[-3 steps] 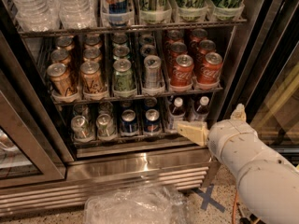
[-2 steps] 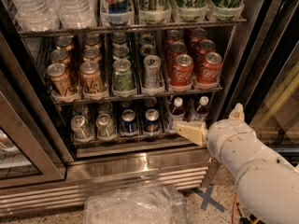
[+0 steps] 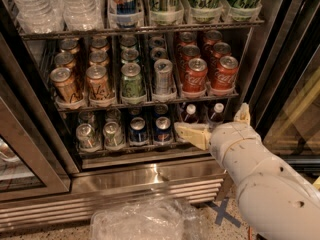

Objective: Pick coke can from middle shelf of fridge

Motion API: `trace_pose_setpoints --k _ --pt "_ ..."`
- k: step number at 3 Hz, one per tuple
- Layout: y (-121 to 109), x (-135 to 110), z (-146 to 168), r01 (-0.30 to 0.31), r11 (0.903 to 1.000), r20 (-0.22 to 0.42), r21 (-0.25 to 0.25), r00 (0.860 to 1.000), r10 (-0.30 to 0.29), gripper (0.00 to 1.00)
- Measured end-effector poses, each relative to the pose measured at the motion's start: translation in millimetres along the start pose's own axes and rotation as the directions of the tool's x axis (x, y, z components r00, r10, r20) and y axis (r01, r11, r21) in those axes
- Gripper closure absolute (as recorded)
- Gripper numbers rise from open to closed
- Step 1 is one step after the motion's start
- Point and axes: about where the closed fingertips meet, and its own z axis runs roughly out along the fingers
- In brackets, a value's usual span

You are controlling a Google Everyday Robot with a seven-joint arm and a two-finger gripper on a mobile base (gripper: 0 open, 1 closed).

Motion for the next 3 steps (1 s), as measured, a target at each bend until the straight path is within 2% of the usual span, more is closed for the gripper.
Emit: trace_pose_setpoints --k 2,3 --pt "28.2 -21.5 12.5 -0.028 0.9987 0.133 -0.043 0.991 0.033 0.0" --pt "39.2 -25.1 16.3 -0.02 0.9981 0.172 -0.058 0.985 0.03 0.19"
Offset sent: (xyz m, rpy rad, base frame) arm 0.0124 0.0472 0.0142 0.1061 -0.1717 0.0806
